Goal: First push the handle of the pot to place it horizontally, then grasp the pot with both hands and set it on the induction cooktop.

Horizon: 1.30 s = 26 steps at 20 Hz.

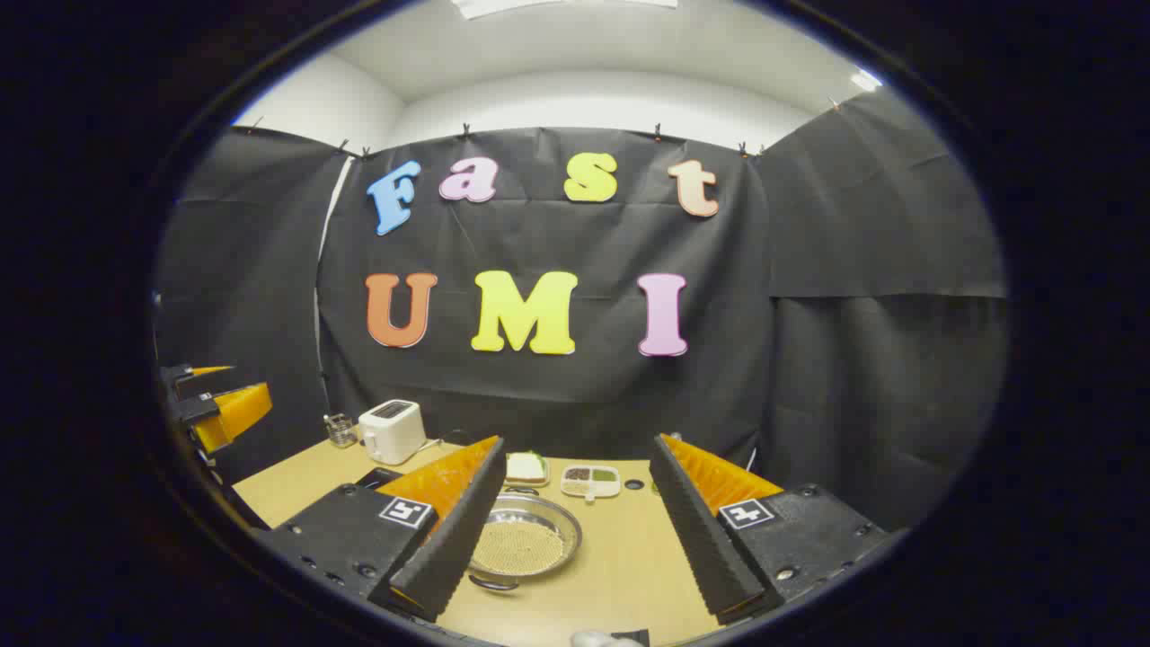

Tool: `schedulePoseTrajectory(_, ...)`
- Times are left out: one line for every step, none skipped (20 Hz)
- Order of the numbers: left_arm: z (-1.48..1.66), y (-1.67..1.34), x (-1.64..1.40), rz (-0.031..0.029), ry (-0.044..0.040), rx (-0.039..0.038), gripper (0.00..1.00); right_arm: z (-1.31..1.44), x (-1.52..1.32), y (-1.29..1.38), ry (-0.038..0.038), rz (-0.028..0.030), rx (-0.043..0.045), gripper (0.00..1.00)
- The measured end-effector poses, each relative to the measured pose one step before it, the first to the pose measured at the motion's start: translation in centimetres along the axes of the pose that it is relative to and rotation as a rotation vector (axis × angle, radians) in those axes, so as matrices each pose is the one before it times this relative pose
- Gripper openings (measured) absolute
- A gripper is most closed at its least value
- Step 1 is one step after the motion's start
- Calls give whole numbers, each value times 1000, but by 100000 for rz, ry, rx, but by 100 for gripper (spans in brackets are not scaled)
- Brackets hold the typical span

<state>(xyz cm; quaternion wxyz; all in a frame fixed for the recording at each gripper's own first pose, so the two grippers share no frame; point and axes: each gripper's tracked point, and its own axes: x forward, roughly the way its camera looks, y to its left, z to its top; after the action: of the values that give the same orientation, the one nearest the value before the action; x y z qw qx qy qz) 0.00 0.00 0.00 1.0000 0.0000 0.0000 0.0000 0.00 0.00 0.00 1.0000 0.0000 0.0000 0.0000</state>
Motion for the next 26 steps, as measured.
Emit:
schedulePoseTrajectory(63,224,-74,545,-595,98,96,114,83,301,-434,787,-525,100)
schedulePoseTrajectory(96,258,55,1087,79,225,96,131,224,273,674,671,-809,100)
schedulePoseTrajectory(-290,109,-89,382,234,-281,96,-269,114,271,476,831,-557,100)
schedulePoseTrajectory(-25,-86,-14,-742,-224,-361,96,220,61,349,-449,710,-201,100)
schedulePoseTrajectory(-95,-226,-17,-257,214,161,96,265,256,101,-701,-124,-144,100)
schedulePoseTrajectory(-53,105,-50,328,412,428,96,-5,282,194,268,60,-360,100)
schedulePoseTrajectory(-189,174,30,341,85,-29,96,-448,72,276,1103,522,-230,100)
schedulePoseTrajectory(-16,8,-25,225,-71,-510,96,-7,25,426,175,1187,-129,100)
schedulePoseTrajectory(-75,-141,19,-32,38,-551,96,246,258,227,-352,500,-560,100)
schedulePoseTrajectory(-16,-157,108,77,230,-205,96,157,284,43,-36,489,-906,100)
schedulePoseTrajectory(-186,187,-11,535,235,104,96,-290,207,230,484,781,-755,100)
schedulePoseTrajectory(69,172,-3,552,-322,-86,96,-104,256,329,152,955,82,100)
schedulePoseTrajectory(-191,-4,-33,208,271,-181,96,-102,236,576,409,1632,330,100)
schedulePoseTrajectory(-241,1,19,291,438,-142,96,-344,497,641,1338,1902,-179,100)
schedulePoseTrajectory(-238,79,-119,101,-7,212,96,-348,458,649,1425,2156,-667,100)
schedulePoseTrajectory(-232,209,-183,396,39,495,96,-291,501,690,935,1816,-581,100)
schedulePoseTrajectory(-283,162,-54,331,360,391,96,-372,588,993,1048,3085,-775,100)
schedulePoseTrajectory(-379,294,-105,834,275,250,96,-266,611,1048,1004,2972,-268,100)
schedulePoseTrajectory(-460,228,-152,777,543,-314,96,-669,713,747,1802,1990,-314,100)
schedulePoseTrajectory(-396,240,-266,366,229,-790,96,-780,740,649,2815,1890,-758,100)
schedulePoseTrajectory(-395,121,-287,370,191,-934,96,-664,824,710,2802,1748,-520,100)
schedulePoseTrajectory(-302,90,-105,94,191,-374,96,-623,930,794,2563,2313,-530,97)
schedulePoseTrajectory(-519,408,-118,1266,574,-149,96,-730,1155,974,2743,2578,22,94)
schedulePoseTrajectory(-463,488,-196,1466,437,-157,96,-770,884,574,3546,1691,-53,89)
schedulePoseTrajectory(-346,440,-325,1311,376,-505,96,-1074,1163,704,3594,2214,438,84)
schedulePoseTrajectory(-477,297,-196,911,517,-775,96,-1089,1015,781,3914,2129,702,80)
